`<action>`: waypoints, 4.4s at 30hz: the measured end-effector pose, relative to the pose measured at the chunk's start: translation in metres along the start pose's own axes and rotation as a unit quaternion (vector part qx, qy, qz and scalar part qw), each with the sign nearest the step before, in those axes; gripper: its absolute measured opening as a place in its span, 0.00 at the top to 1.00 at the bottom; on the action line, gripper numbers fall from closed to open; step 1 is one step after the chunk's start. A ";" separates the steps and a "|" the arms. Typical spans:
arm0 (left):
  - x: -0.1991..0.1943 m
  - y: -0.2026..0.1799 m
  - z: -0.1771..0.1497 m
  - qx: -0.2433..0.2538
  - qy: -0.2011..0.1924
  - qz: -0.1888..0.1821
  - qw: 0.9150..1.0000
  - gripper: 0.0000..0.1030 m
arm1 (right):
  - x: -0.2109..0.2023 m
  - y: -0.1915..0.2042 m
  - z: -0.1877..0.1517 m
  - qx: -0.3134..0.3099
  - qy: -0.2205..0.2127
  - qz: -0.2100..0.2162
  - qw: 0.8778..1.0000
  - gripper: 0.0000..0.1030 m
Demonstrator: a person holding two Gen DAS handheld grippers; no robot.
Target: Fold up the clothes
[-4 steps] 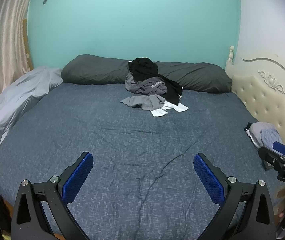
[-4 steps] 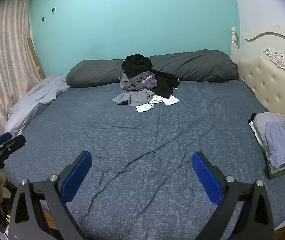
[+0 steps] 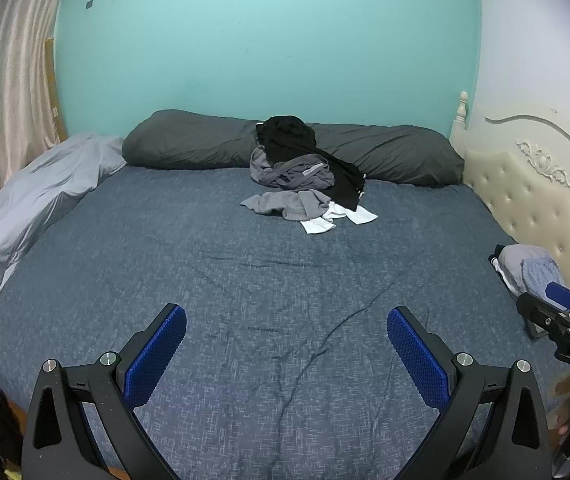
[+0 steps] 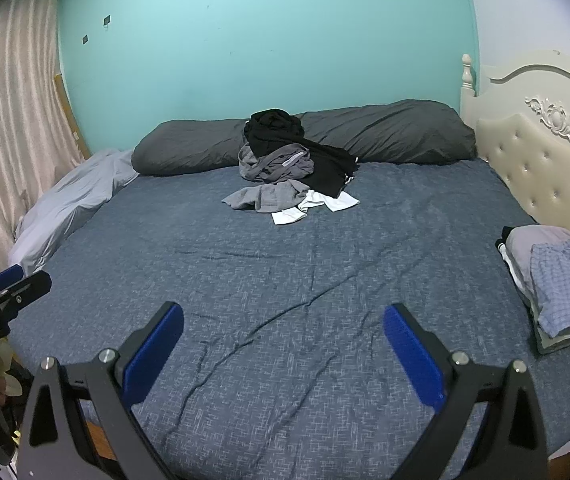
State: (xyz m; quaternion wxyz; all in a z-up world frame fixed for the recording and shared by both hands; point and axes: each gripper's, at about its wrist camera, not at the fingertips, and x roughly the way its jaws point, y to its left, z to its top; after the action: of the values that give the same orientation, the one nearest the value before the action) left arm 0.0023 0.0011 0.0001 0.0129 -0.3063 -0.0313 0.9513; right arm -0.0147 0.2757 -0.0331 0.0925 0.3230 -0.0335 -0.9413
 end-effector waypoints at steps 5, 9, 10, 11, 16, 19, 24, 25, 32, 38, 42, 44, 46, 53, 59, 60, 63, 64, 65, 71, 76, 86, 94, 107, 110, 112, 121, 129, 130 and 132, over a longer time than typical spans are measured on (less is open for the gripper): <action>-0.004 0.003 -0.001 -0.004 -0.002 -0.002 1.000 0.00 | -0.002 0.000 0.006 0.000 0.001 -0.001 1.000 0.02; -0.002 0.000 0.005 0.000 0.006 0.002 1.000 0.00 | -0.002 0.001 0.010 -0.003 -0.001 -0.004 1.000 0.02; -0.001 0.000 0.006 0.000 0.006 0.002 1.000 0.00 | -0.002 0.001 0.008 -0.003 -0.002 -0.004 1.000 0.02; -0.001 0.000 0.007 0.000 0.006 0.002 1.000 0.00 | -0.003 0.001 0.007 -0.003 -0.004 -0.004 1.000 0.02; -0.003 -0.001 0.002 0.002 -0.001 0.003 1.000 0.00 | -0.008 0.002 0.007 -0.003 -0.004 -0.003 1.000 0.02; -0.003 -0.002 0.002 0.002 -0.001 0.002 1.000 0.00 | -0.007 0.001 0.007 -0.002 -0.004 -0.003 1.000 0.02; -0.003 -0.004 -0.001 0.003 -0.003 0.003 1.000 0.00 | -0.007 0.001 0.007 -0.001 -0.006 -0.004 1.000 0.02; -0.003 -0.004 -0.003 0.004 -0.003 0.003 1.000 0.00 | -0.007 0.000 0.005 -0.001 -0.006 -0.003 1.000 0.02; -0.006 -0.002 0.001 0.003 -0.002 0.003 1.000 0.00 | -0.008 0.000 0.006 0.000 -0.006 -0.003 1.000 0.02; -0.006 -0.001 -0.001 0.003 -0.001 0.002 1.000 0.00 | -0.008 0.000 0.005 0.000 -0.007 -0.003 1.000 0.02; -0.006 -0.001 -0.001 0.002 -0.002 0.003 1.000 0.00 | -0.008 0.001 0.006 0.000 -0.006 -0.004 1.000 0.02; -0.006 -0.002 -0.001 0.003 -0.001 0.003 1.000 0.00 | -0.008 0.001 0.006 -0.001 -0.006 -0.004 1.000 0.02; -0.006 -0.003 0.000 0.003 -0.001 0.003 1.000 0.00 | -0.007 0.001 0.006 0.000 -0.006 -0.004 1.000 0.02; -0.006 -0.002 0.003 0.003 0.000 0.002 1.000 0.00 | -0.008 -0.001 0.007 0.000 -0.006 -0.004 1.000 0.02; -0.006 -0.001 0.001 0.003 0.000 0.002 1.000 0.00 | -0.009 -0.002 0.006 0.001 -0.006 -0.004 1.000 0.02; -0.006 -0.002 0.001 0.003 0.000 0.002 1.000 0.00 | -0.009 -0.002 0.006 0.001 -0.007 -0.004 1.000 0.02; -0.007 -0.002 0.002 0.003 -0.001 0.002 1.000 0.00 | -0.010 -0.002 0.007 0.001 -0.006 -0.004 1.000 0.02; -0.006 -0.002 0.002 0.003 0.000 0.002 1.000 0.00 | -0.010 -0.002 0.007 0.001 -0.006 -0.004 1.000 0.02; -0.006 -0.002 0.002 0.003 -0.001 0.002 1.000 0.00 | -0.010 -0.003 0.008 0.001 -0.006 -0.004 1.000 0.02; -0.007 -0.003 0.002 0.004 -0.001 0.002 1.000 0.00 | -0.011 -0.002 0.008 0.001 -0.007 -0.004 1.000 0.02; -0.007 -0.004 0.003 0.005 0.000 0.002 1.000 0.00 | -0.011 -0.002 0.009 0.000 -0.007 -0.004 1.000 0.02; -0.008 -0.005 0.004 0.005 0.000 0.003 1.000 0.00 | -0.011 -0.002 0.008 0.001 -0.007 -0.004 1.000 0.02; -0.007 -0.007 0.003 0.006 0.000 0.003 1.000 0.00 | -0.011 -0.003 0.008 0.001 -0.008 -0.004 1.000 0.02; -0.007 -0.008 0.004 0.006 -0.002 0.004 1.000 0.00 | -0.010 -0.005 0.009 0.001 -0.008 -0.004 1.000 0.02; -0.006 -0.007 0.005 0.005 -0.001 0.003 1.000 0.00 | -0.010 -0.005 0.009 0.001 -0.009 -0.004 1.000 0.02; -0.006 -0.007 0.005 0.004 0.000 0.002 1.000 0.00 | -0.010 -0.005 0.009 0.001 -0.009 -0.004 1.000 0.02; 0.001 -0.009 0.007 0.004 0.001 0.002 1.000 0.00 | -0.005 -0.007 0.008 0.002 -0.007 -0.006 1.000 0.02; 0.017 -0.009 0.012 0.000 0.005 -0.001 1.000 0.00 | 0.008 -0.010 0.012 0.002 -0.001 -0.012 1.000 0.02; 0.020 -0.009 0.013 -0.001 0.006 -0.001 1.000 0.00 | 0.010 -0.010 0.013 0.002 0.000 -0.013 1.000 0.02; 0.028 -0.009 0.016 -0.002 0.007 -0.002 1.000 0.00 | 0.017 -0.012 0.015 0.003 0.002 -0.015 1.000 0.02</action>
State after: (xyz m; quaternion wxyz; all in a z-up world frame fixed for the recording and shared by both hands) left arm -0.0293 0.0103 -0.0028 0.0140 -0.3128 -0.0333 0.9491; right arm -0.0386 0.2841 -0.0329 0.0778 0.3256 -0.0312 -0.9418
